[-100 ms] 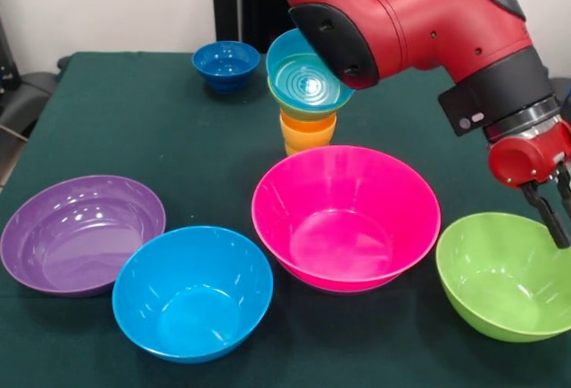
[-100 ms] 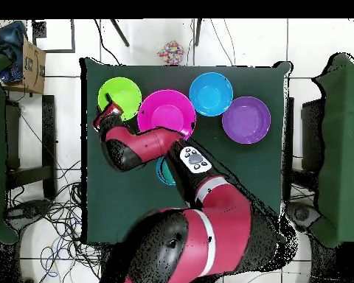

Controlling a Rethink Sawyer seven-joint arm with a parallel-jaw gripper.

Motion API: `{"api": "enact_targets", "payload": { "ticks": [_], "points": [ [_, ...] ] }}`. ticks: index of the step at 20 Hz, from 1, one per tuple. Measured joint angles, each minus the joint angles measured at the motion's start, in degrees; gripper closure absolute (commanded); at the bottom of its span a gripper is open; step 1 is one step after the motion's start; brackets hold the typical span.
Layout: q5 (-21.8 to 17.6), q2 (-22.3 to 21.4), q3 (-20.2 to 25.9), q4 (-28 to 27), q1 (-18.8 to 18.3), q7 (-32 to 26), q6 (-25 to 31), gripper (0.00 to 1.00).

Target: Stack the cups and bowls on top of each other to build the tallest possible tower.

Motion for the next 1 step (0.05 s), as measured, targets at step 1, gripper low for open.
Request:
{"api": "enact_targets", "payload": {
  "ticks": [1],
  "points": [
    [0.13,0.0,-0.56,-0.23,0.38,0.0,-0.45,0.0]
  ]
}}
